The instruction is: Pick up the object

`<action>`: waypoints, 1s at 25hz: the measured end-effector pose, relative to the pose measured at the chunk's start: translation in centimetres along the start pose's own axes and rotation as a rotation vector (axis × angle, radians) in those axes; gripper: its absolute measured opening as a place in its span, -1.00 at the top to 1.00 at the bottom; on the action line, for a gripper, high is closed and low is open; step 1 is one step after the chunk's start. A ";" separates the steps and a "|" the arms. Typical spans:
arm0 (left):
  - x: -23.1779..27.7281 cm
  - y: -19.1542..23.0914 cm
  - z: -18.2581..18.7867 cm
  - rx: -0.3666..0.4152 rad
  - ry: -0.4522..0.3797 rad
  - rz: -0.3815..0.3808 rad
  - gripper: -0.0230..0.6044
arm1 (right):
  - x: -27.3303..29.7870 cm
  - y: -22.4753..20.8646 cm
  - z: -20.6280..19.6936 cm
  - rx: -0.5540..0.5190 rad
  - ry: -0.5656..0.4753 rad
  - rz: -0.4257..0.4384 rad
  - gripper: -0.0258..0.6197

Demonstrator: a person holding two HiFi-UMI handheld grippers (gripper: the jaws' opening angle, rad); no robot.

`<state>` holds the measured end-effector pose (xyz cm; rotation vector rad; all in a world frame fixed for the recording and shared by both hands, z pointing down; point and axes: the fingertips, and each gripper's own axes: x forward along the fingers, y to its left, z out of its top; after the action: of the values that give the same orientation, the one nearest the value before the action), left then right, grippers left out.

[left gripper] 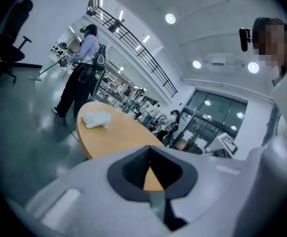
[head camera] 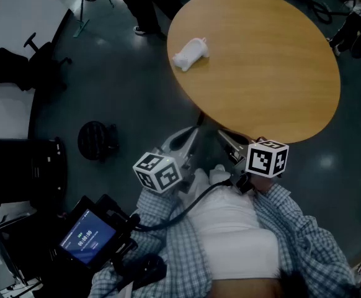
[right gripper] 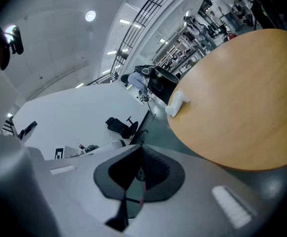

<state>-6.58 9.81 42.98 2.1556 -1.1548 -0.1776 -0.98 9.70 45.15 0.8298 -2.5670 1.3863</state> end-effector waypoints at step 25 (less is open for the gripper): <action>0.7 0.9 0.8 0.067 0.027 0.089 0.93 | -2.1 -0.7 1.2 0.058 -0.010 0.005 0.91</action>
<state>-7.12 8.57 43.02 2.1531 -1.2544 -0.0716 1.31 9.28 44.25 0.8415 -2.5500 1.4681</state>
